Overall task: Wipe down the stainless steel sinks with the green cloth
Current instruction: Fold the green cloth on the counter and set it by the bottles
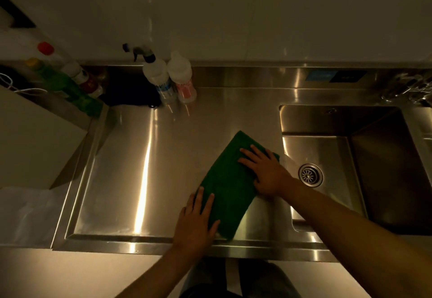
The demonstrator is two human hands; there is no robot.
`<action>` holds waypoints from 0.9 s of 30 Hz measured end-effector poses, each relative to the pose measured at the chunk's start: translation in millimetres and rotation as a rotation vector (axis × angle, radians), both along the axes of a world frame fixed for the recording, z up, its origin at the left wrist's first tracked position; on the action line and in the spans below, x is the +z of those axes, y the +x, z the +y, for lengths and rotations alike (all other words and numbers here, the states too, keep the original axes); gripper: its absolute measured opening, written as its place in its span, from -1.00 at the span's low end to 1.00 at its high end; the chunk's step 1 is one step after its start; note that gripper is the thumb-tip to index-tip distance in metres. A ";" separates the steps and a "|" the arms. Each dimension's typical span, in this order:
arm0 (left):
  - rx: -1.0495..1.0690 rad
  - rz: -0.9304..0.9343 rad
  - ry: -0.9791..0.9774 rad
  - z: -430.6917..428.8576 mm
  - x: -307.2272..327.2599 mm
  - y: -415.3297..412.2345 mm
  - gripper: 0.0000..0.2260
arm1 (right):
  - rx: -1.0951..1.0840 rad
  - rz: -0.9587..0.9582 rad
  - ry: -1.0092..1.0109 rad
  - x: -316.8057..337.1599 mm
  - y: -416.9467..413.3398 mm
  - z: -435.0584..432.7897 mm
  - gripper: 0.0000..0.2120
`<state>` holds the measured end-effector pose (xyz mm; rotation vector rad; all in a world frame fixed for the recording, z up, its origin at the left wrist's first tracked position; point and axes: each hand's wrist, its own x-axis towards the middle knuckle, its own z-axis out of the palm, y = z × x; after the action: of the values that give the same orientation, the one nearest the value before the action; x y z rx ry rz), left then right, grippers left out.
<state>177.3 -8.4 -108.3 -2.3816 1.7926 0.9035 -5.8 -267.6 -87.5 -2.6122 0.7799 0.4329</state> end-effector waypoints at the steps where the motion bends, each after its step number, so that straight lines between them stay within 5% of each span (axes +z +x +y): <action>1: 0.022 0.013 0.013 5.9 0.3 -11.4 -0.29 | 0.035 0.011 -0.004 0.7 7.2 -7.2 -0.23; 6: 0.006 0.020 0.067 25.3 5.7 -36.8 -0.35 | 0.110 0.068 -0.065 0.0 29.1 -9.2 -0.14; 14: -0.220 -0.047 -0.111 2.7 9.7 11.5 -0.42 | -0.229 -0.116 0.005 1.2 12.0 95.1 -0.31; 20: -0.506 -0.064 0.027 -28.0 -2.0 50.5 -0.38 | -0.222 0.011 0.069 -18.1 -11.2 165.1 -0.22; 27: -0.487 -0.110 0.013 7.1 9.8 9.7 -0.32 | -0.070 0.037 0.049 -14.1 -60.4 145.7 -0.22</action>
<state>187.0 -1.3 -98.5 -1.8065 2.1607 0.7020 -66.1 -121.8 -101.6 -2.5303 0.8589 0.4747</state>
